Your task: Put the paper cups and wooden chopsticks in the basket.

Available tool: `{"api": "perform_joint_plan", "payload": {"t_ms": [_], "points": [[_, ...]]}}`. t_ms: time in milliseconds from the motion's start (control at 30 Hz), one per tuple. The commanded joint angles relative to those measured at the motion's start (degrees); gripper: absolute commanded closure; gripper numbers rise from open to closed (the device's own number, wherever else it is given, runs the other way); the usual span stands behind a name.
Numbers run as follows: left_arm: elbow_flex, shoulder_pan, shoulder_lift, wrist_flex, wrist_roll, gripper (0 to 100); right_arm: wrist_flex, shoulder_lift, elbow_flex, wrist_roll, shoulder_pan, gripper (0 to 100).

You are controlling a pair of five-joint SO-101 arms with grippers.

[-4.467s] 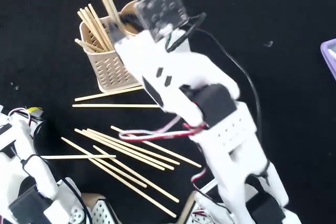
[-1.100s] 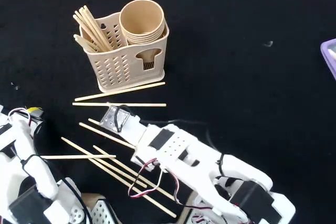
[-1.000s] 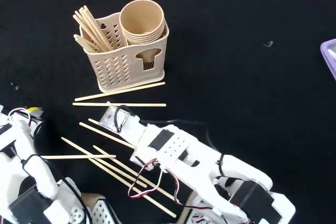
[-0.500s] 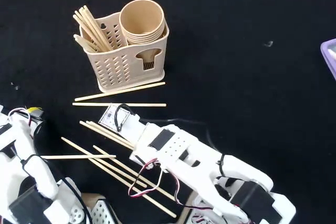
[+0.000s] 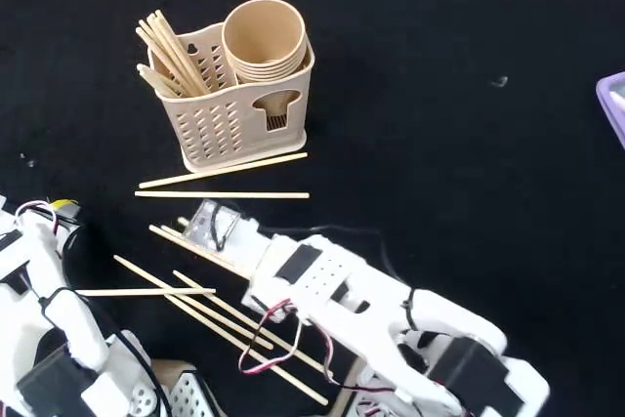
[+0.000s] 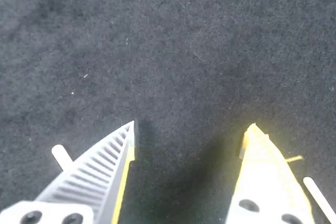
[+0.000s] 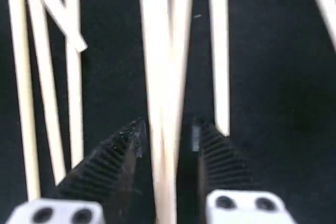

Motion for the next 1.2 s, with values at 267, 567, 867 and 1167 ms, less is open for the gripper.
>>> {"api": "perform_joint_plan", "payload": {"t_ms": [267,567,867,1167], "points": [[-0.3,0.6,-1.9,-0.8,-0.4,68,3.9,7.7,-8.7,0.0,-0.8,99.1],[-0.3,0.6,-1.9,-0.8,-0.4,68,5.4,-12.3,-1.7,0.0,6.4,98.8],[-0.3,0.6,-1.9,-0.8,-0.4,68,5.5,-22.5,3.9,0.3,6.5,98.8],[-0.3,0.6,-1.9,-0.8,-0.4,68,5.9,-12.8,1.0,4.7,6.6,98.8]]}}
